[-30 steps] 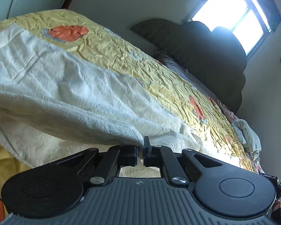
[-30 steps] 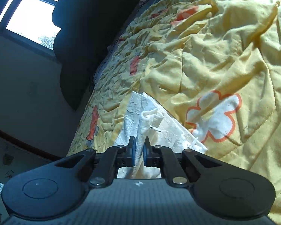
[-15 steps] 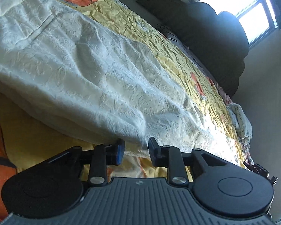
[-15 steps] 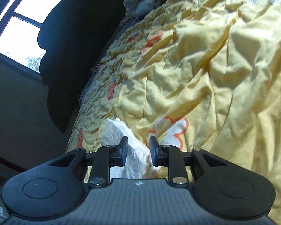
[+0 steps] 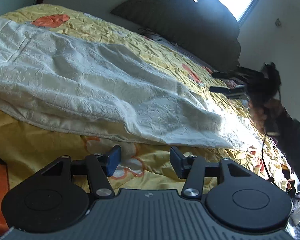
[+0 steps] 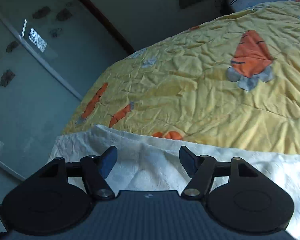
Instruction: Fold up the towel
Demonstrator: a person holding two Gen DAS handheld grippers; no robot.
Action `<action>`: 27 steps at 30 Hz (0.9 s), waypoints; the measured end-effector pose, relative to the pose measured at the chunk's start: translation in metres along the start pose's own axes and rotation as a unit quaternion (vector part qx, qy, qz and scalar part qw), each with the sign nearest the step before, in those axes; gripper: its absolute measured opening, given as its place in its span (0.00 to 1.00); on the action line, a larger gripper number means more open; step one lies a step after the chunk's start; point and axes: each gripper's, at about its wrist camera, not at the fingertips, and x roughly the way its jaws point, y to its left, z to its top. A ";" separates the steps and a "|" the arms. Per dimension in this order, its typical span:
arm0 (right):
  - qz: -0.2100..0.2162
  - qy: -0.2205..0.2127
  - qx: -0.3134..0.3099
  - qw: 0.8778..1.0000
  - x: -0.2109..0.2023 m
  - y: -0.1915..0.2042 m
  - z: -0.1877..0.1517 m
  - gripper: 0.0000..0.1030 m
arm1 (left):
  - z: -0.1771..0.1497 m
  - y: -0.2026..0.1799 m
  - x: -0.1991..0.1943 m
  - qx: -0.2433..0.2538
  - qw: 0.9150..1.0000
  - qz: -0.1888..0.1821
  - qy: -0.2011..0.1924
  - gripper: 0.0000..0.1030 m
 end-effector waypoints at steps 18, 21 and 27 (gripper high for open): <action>-0.021 0.205 -0.112 0.972 0.086 0.005 0.034 0.25 | -0.006 0.021 0.003 -0.037 0.995 -0.089 -0.033 0.80; -0.004 0.204 -0.097 0.974 0.093 -0.002 0.034 0.25 | -0.003 0.023 0.006 -0.036 0.994 -0.093 -0.032 0.82; 0.014 0.207 -0.159 0.965 0.094 0.023 0.027 0.03 | -0.004 0.021 0.007 -0.034 0.994 -0.096 -0.032 0.84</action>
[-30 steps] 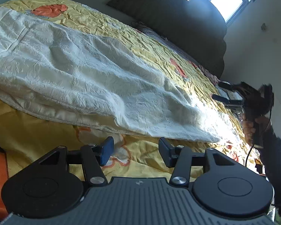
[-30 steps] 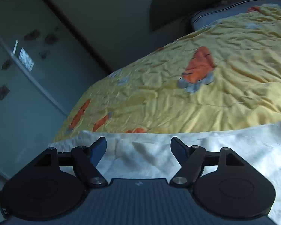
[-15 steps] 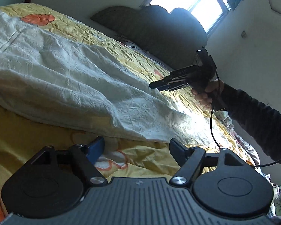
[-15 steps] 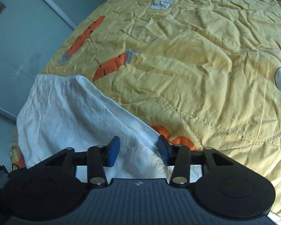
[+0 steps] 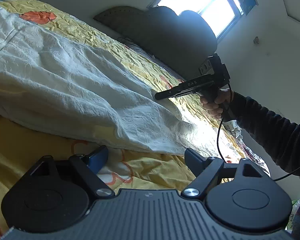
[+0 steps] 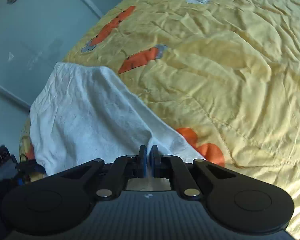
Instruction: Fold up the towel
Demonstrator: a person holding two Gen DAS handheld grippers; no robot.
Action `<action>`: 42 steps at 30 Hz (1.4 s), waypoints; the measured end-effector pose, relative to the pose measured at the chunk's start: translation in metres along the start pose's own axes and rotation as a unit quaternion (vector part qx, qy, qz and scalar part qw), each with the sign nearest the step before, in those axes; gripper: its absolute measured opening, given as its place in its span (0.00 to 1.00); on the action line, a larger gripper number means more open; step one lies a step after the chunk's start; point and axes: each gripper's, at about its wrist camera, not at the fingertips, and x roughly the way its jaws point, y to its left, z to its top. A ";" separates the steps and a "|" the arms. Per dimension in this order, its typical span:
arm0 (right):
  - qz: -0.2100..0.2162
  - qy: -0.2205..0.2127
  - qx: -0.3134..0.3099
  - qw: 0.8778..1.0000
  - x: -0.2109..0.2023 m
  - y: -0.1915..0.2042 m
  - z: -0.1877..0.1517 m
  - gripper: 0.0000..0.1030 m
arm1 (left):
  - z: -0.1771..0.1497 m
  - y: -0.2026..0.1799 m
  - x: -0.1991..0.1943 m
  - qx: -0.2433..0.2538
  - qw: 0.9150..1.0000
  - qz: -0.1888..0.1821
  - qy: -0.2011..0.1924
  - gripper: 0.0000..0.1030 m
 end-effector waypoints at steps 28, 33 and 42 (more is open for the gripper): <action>-0.151 -0.180 0.198 0.952 -0.074 -0.055 -0.110 0.00 | 0.033 -0.064 0.010 0.073 0.997 -0.028 -0.002 0.86; -0.172 -0.204 0.189 0.945 -0.088 -0.017 -0.125 0.06 | 0.041 -0.046 0.004 0.029 0.998 0.050 -0.028 0.86; -0.223 -0.247 0.262 0.906 -0.084 -0.010 -0.162 0.10 | 0.071 0.002 0.027 -0.033 0.989 0.142 -0.010 0.79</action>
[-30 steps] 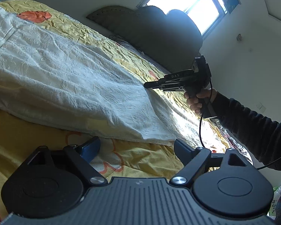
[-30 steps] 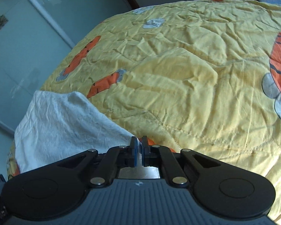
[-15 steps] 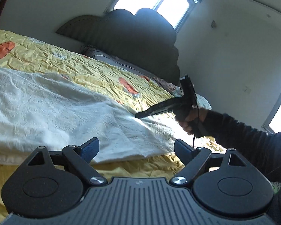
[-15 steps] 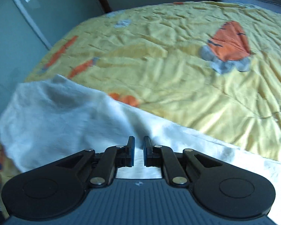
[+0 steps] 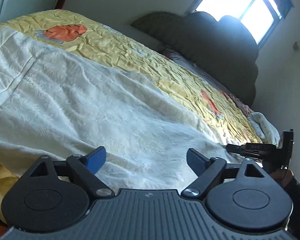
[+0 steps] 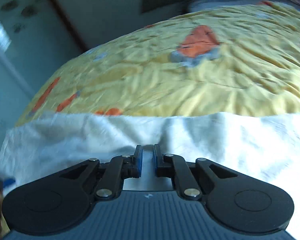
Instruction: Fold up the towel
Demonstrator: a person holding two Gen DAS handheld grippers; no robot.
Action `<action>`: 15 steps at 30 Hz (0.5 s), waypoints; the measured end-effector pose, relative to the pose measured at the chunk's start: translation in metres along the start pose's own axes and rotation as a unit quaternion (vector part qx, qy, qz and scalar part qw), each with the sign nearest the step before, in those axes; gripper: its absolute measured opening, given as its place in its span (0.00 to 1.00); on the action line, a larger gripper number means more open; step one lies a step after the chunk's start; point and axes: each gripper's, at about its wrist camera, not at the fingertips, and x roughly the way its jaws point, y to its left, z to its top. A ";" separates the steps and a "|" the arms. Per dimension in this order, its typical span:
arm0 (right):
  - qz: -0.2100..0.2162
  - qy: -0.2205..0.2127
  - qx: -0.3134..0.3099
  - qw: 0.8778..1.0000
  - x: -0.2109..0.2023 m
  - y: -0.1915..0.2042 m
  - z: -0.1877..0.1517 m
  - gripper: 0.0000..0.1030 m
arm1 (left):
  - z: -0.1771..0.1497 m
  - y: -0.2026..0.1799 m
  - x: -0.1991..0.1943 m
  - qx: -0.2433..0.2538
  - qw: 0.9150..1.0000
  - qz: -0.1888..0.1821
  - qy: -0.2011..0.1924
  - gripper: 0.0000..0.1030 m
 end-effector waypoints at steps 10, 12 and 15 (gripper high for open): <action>0.054 -0.002 -0.058 0.997 -0.029 0.027 -0.064 0.22 | -0.005 0.104 -0.126 -0.269 0.933 0.138 -0.196 0.93; 0.061 -0.014 -0.051 0.997 -0.030 0.023 -0.068 0.22 | 0.001 0.129 -0.124 -0.322 0.919 0.148 -0.172 0.92; 0.058 -0.029 -0.069 0.995 -0.032 0.025 -0.074 0.22 | 0.008 0.154 -0.113 -0.349 0.914 0.123 -0.166 0.92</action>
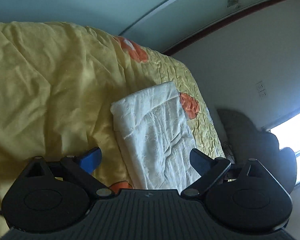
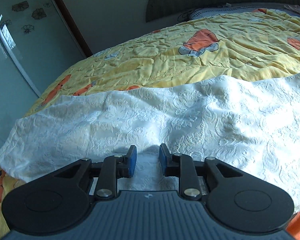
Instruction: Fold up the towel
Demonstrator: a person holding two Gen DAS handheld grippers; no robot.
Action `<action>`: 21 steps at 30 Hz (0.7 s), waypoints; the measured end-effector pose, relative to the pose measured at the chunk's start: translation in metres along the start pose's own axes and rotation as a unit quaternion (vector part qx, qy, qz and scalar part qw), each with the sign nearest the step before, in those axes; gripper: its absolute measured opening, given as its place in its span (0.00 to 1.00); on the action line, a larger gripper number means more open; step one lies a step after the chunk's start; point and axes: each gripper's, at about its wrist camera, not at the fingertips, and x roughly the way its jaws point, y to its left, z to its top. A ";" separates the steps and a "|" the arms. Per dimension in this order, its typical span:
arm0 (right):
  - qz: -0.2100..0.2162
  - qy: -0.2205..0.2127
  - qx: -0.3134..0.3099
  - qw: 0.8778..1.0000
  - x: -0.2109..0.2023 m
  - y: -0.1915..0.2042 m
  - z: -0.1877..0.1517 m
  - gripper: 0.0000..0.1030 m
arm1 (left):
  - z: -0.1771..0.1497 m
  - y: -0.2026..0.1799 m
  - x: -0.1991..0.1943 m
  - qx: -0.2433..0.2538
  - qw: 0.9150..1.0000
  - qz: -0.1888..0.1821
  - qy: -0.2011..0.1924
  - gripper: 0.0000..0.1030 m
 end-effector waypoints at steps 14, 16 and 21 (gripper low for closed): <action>0.046 -0.055 0.038 0.997 -0.003 -0.017 -0.018 0.22 | 0.015 -0.040 -0.017 0.202 0.978 0.038 -0.048 0.15; 0.049 -0.056 0.040 0.996 -0.003 -0.018 -0.019 0.22 | 0.011 -0.032 -0.005 0.221 0.973 0.064 -0.035 0.15; 0.047 -0.056 0.039 0.997 -0.003 -0.018 -0.019 0.22 | -0.012 -0.026 0.009 0.273 0.956 0.093 -0.051 0.14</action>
